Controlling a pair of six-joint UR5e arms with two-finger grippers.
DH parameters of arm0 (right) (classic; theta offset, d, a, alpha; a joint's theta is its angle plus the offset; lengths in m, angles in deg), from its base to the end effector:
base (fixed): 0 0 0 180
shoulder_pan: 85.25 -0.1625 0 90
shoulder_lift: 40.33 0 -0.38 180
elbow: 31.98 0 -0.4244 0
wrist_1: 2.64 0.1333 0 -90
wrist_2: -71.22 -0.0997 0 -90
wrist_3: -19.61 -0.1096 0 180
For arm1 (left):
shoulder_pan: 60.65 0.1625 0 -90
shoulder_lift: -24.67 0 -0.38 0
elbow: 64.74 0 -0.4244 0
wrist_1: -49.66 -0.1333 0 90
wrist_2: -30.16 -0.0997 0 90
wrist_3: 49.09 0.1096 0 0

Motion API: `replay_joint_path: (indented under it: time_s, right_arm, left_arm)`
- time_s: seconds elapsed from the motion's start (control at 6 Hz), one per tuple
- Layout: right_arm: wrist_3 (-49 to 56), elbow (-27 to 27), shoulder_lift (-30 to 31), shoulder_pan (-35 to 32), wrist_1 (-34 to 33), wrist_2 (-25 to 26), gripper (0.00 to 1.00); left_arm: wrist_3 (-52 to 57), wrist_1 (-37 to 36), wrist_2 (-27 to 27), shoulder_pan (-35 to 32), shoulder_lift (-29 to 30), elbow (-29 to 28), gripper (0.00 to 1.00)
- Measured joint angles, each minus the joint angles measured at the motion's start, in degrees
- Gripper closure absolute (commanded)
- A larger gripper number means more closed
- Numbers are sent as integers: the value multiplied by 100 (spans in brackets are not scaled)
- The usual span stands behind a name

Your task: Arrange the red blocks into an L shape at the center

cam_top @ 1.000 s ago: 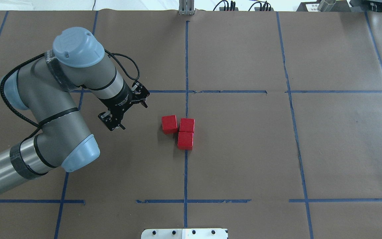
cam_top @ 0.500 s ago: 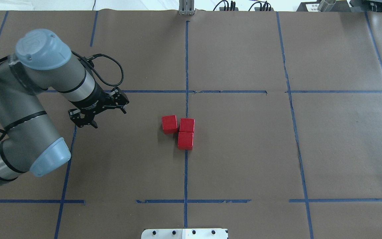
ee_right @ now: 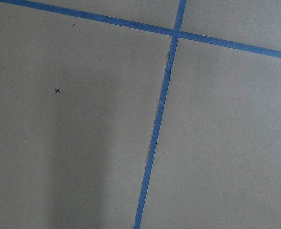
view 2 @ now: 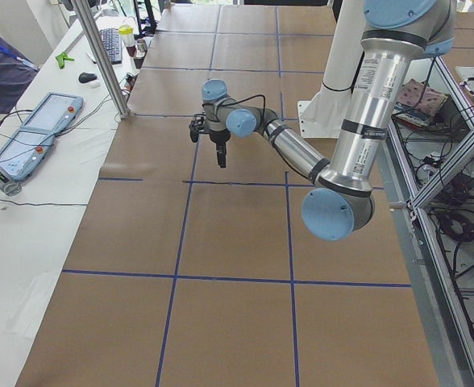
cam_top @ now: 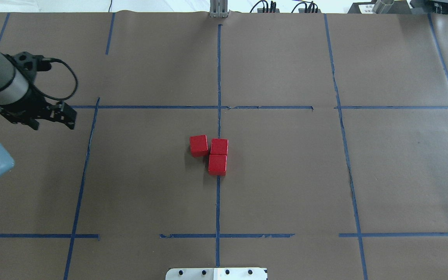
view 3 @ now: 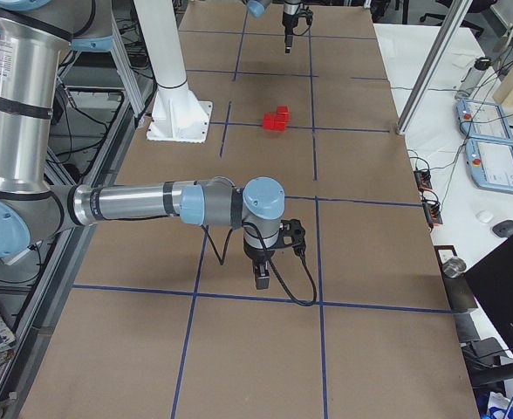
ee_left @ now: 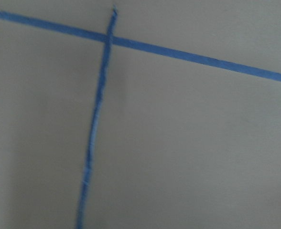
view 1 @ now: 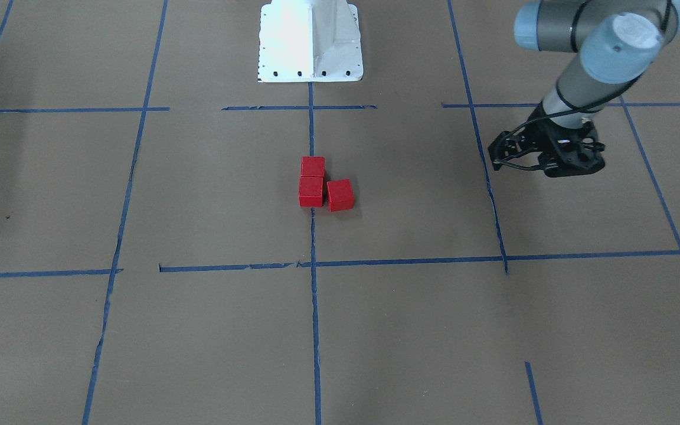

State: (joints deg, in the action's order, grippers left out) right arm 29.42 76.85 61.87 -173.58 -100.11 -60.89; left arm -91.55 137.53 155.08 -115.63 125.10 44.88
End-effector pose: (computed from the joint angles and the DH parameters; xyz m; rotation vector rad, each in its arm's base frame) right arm 0.0470 -0.4413 0.5677 0.0383 -0.7352 -0.1859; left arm 0.2672 -0.5043 0.3564 -0.0056 0.7605 0.0249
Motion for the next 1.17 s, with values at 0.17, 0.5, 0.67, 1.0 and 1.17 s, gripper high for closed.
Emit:
replay_joint_path:
  time_s: [0.17,0.5,0.67,1.0,1.17]
  right_arm:
    - [-28,-5,-2,0,0,7,0]
    - [-49,-27,-6,0,0,8,0]
    - [-55,-33,-7,0,0,1,0]
    - [-65,-35,-7,0,0,-19,0]
    - [-64,-34,-7,0,0,-26,0]
  left_arm:
    - [1409,-2,27,-686,-424,-176,0]
    - [3830,-1,525,-2406,-997,-1001,0]
    - [4344,23,812,-2977,-1340,-1245,0]
    - [4558,111,942,-3371,-1759,-1283,0]
    - [4570,108,861,-3487,-1798,-1247,0]
